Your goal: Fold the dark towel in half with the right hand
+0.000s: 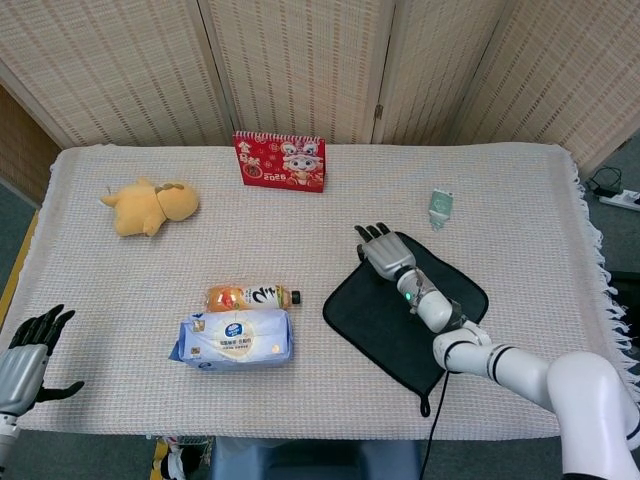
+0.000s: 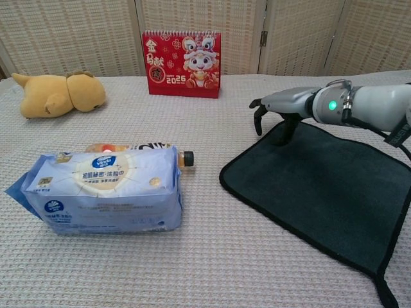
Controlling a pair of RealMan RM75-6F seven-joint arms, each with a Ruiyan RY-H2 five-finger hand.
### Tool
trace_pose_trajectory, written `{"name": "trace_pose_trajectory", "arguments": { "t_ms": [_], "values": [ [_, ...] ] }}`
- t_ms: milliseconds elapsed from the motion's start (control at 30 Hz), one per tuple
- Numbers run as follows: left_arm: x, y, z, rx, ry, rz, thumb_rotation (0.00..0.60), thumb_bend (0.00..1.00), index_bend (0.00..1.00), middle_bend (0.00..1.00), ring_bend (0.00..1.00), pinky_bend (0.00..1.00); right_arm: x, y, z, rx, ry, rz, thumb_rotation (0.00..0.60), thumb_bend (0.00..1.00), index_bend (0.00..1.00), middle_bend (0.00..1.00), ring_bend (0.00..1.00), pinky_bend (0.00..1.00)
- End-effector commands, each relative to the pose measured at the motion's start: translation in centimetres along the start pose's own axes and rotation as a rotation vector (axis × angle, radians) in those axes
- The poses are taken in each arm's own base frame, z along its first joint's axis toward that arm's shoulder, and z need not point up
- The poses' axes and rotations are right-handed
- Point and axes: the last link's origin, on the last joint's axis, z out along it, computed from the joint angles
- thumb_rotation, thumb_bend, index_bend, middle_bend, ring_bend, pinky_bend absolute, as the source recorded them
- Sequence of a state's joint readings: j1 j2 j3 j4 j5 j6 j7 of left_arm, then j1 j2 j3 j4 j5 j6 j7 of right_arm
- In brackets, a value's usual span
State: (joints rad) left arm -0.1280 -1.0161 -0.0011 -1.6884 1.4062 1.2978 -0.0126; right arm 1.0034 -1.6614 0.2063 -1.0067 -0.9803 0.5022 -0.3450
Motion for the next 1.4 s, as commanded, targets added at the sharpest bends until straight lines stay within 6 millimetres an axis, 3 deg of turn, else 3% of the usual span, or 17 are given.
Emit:
{"name": "trace_pose_trajectory", "arguments": {
  "t_ms": [33, 633, 967, 1400],
  "values": [
    [0.0, 0.0, 0.0, 0.000, -0.001, 0.000, 0.600, 0.13, 0.02, 0.00, 0.00, 0.00, 0.0, -0.4, 0.3, 0.005, 0.000, 0.003, 0.600, 0.45, 0.40, 0.00, 0.00, 0.00],
    [0.2, -0.3, -0.1, 0.008, 0.001, -0.003, 0.600, 0.13, 0.02, 0.00, 0.00, 0.00, -1.0, -1.0, 2.1, -0.010, -0.003, -0.009, 0.600, 0.45, 0.40, 0.00, 0.00, 0.00],
    [-0.1, -0.2, -0.1, 0.001, -0.010, 0.004, 0.600, 0.13, 0.02, 0.00, 0.00, 0.00, -1.4, 0.1, 1.1, -0.018, 0.010, -0.020, 0.600, 0.45, 0.52, 0.01, 0.00, 0.00],
    [-0.1, 0.1, -0.5, -0.018, -0.011, 0.008, 0.600, 0.13, 0.01, 0.00, 0.00, 0.00, -1.3, 0.9, -0.8, -0.015, 0.044, -0.013, 0.600, 0.45, 0.59, 0.06, 0.00, 0.00]
  ]
}}
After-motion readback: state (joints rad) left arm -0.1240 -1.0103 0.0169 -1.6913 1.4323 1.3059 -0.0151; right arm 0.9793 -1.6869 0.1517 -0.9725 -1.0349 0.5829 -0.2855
